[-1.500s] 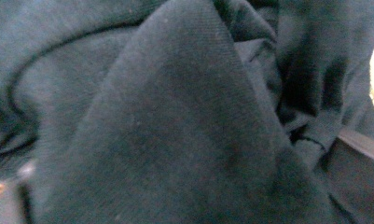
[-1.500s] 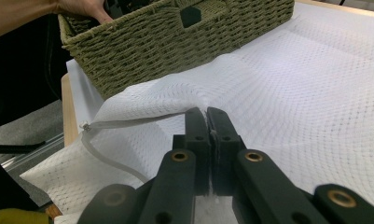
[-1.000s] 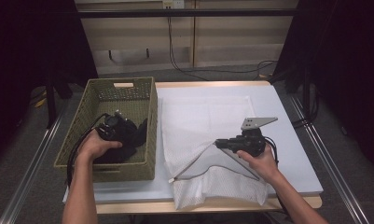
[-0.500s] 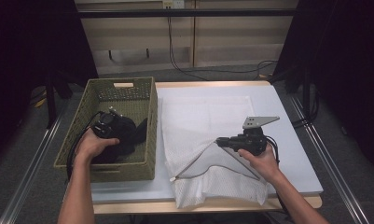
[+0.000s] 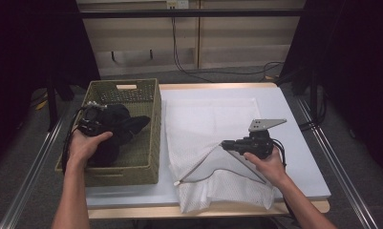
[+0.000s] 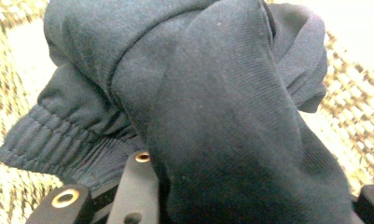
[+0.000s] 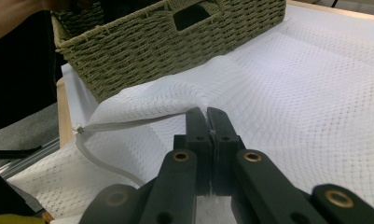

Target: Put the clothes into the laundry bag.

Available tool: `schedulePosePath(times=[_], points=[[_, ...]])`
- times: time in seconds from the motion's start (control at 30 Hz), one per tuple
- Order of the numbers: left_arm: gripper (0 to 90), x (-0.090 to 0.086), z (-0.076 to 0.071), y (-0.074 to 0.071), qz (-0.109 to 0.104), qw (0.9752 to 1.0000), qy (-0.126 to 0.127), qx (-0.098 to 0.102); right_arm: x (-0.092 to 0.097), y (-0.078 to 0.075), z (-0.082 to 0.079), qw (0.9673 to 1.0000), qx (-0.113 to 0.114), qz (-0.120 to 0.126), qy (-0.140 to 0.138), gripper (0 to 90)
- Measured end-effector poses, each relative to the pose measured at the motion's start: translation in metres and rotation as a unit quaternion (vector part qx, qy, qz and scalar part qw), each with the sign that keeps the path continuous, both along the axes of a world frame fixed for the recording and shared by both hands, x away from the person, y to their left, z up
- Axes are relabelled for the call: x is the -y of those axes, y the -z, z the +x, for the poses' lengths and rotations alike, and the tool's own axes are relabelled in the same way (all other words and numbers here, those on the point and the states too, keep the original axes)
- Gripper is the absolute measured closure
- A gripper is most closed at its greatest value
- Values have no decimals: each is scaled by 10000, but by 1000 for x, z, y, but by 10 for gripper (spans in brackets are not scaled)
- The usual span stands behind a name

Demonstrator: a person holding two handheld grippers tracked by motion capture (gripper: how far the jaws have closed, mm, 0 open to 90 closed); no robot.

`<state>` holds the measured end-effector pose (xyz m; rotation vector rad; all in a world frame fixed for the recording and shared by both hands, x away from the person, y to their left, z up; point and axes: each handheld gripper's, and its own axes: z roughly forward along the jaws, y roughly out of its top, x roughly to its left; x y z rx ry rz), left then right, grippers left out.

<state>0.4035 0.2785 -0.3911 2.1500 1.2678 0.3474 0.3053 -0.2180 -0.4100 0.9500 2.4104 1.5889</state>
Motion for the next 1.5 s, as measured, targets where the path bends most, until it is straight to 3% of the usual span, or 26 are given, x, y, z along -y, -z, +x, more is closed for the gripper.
schedulePosePath(times=[0.07,0.17,0.37,0.47,0.5,0.53,0.57,0.6,0.63,0.8,1.17,1.5], points=[[665,-3,-3,-3,-134,9998,-33,130,0,0,0,10000,0,2,11,889],[665,-4,-8,-7,-173,9992,-35,362,0,0,0,10000,-10,-1,7,889],[665,-6,-17,-15,-528,9961,-68,706,0,0,0,10000,-4,-12,-5,889],[665,-6,-20,-18,-595,9948,-49,825,0,0,0,10000,-6,-9,-3,889],[665,-7,-24,-21,-708,9927,-29,975,0,1,0,10000,-9,-6,-3,889],[665,-7,-24,-21,-708,9927,-29,975,0,1,0,10000,-9,-6,-3,889],[665,-8,-27,-25,-856,9901,43,1110,0,1,0,10000,-12,-10,2,889],[665,-8,-27,-25,-856,9901,43,1110,-1,1,0,10000,-9,-19,4,889],[665,-9,-31,-29,-979,9871,31,1265,-1,1,0,10000,-7,-14,4,889],[664,-9,-35,-35,-1085,9841,82,1403,0,1,0,10000,-8,-4,-3,889],[664,-2,-47,-54,-1565,9693,210,1884,0,0,0,10000,1,5,7,890],[663,9,-50,-60,-1634,9630,300,2122,0,0,0,10000,7,5,18,890]])
